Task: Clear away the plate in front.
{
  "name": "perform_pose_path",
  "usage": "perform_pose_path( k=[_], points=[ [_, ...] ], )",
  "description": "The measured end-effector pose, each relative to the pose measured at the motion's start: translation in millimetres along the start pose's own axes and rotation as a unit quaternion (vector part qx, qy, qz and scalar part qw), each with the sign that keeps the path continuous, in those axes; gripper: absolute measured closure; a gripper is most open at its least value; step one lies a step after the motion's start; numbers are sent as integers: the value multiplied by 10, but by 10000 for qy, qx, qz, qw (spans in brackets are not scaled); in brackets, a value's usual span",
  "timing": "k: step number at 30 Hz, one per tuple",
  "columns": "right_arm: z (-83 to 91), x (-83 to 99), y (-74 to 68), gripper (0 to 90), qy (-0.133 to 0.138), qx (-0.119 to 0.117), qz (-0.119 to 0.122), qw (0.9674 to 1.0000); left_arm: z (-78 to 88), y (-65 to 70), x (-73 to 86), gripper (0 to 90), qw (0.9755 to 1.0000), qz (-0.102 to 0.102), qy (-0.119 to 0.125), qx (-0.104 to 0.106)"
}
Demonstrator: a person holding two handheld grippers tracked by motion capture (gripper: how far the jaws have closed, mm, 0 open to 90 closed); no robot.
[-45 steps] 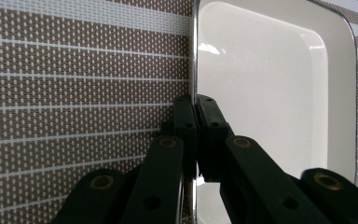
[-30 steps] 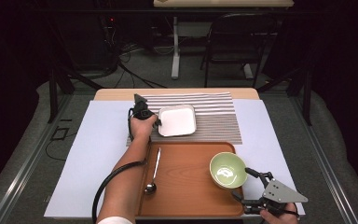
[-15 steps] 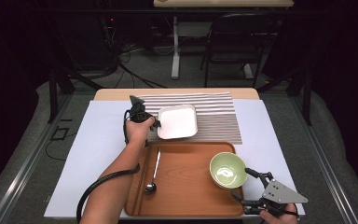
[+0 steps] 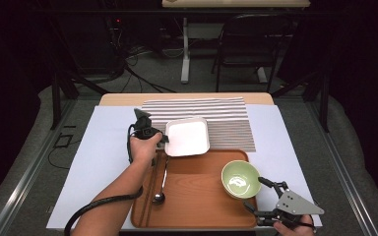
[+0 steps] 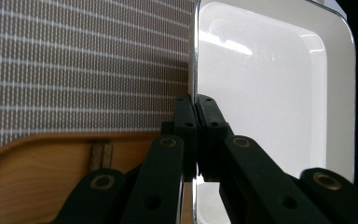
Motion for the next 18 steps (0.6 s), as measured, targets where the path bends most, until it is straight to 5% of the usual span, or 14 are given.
perform_pose_path(
  k=[18],
  points=[
    [-7,-8,-14,154,-1,3,13,10000,49,-101,663,885,9993,-40,-289,232]
  ],
)
Point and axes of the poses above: each handheld gripper's, and its own axes: z roughly backward along the jaws, x roughly out of its underside, y roughly to its right, the point moved 6 cm from there along -z, roughly forward along the jaws, and after that the axes turned 1 degree about y, right-handed, at the moved point
